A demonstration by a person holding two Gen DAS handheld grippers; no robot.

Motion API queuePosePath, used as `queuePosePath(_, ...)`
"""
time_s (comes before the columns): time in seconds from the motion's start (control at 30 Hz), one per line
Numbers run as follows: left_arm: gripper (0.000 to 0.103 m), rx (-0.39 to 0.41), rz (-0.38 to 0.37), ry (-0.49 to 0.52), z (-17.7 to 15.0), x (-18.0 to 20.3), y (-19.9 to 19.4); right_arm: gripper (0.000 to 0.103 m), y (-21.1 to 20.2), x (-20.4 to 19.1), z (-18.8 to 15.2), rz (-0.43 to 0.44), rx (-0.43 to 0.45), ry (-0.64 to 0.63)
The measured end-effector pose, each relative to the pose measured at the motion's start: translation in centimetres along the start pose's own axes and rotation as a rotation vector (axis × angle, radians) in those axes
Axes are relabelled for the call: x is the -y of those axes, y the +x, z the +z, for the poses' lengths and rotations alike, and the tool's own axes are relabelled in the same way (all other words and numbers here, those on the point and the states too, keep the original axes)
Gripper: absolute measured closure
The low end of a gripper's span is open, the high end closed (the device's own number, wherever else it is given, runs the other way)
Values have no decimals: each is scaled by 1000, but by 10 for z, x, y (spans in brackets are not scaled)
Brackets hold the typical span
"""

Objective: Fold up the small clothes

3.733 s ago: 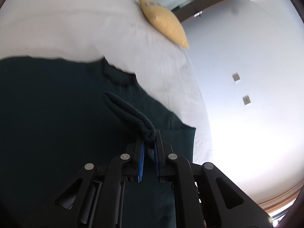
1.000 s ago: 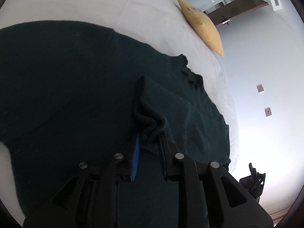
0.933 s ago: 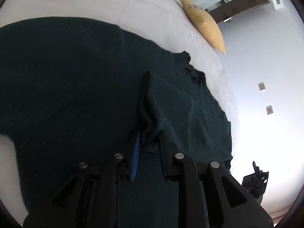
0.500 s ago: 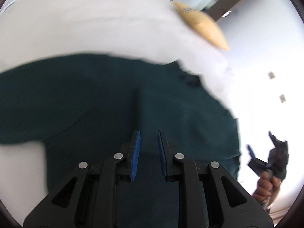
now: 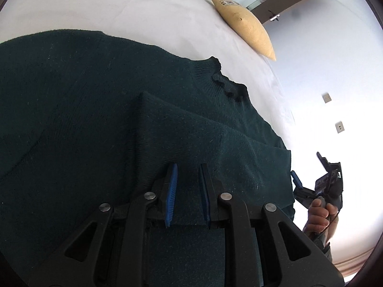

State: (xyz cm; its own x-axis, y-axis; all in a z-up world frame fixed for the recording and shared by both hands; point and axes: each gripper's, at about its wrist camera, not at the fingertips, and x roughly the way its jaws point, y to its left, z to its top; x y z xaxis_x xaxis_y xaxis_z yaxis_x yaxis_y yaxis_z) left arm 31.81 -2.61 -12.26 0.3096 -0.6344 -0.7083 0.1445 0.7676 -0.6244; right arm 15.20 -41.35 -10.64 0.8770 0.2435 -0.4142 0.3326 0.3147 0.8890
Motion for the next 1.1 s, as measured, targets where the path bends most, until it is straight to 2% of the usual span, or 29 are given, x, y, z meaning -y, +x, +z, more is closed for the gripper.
queuePosePath(0.1, 85, 9, 27, 26, -6, 0, 3, 12, 3, -21, 7, 57, -1, -42)
queuePosePath(0.23, 85, 18, 22, 27, -9, -1, 4, 8, 38, -41, 7, 89, -105, -101)
queuePosePath(0.33, 85, 22, 22, 41, -18, 1, 1, 10, 62, -18, 5, 5, -165, -46)
queuePosePath(0.4, 85, 25, 23, 51, -22, 1, -4, 19, 57, -6, 2, 44, -154, -49)
queuePosePath(0.53, 85, 30, 19, 45, -24, 4, -5, 18, 34, -2, -17, 69, -190, -73)
queuePosePath(0.67, 85, 63, 8, 5, -30, 0, -40, 14, -4, -2, -36, 38, -175, -87)
queuePosePath(0.73, 85, 142, -23, -34, -35, -16, -80, 8, -27, -4, -45, 89, -143, -66)
queuePosePath(0.8, 84, 258, -63, -148, -44, -50, -131, 6, -45, -9, -57, 131, -113, -68)
queuePosePath(0.87, 72, 343, -89, -251, -53, -84, -169, 6, -53, -15, -69, 158, -113, -73)
queuePosePath(0.93, 27, 471, -102, -395, -70, -128, -217, 6, -53, -22, -84, 179, -128, -71)
queuePosePath(0.97, 23, 564, -108, -476, -83, -151, -243, 6, -50, -26, -90, 178, -140, -75)
queuePosePath(1.0, 23, 620, -118, -523, -92, -167, -260, 6, -46, -31, -97, 173, -152, -84)
queuePosePath(1.1, 23, 691, -168, -675, -113, -217, -292, 6, -32, -45, -117, 180, -191, -99)
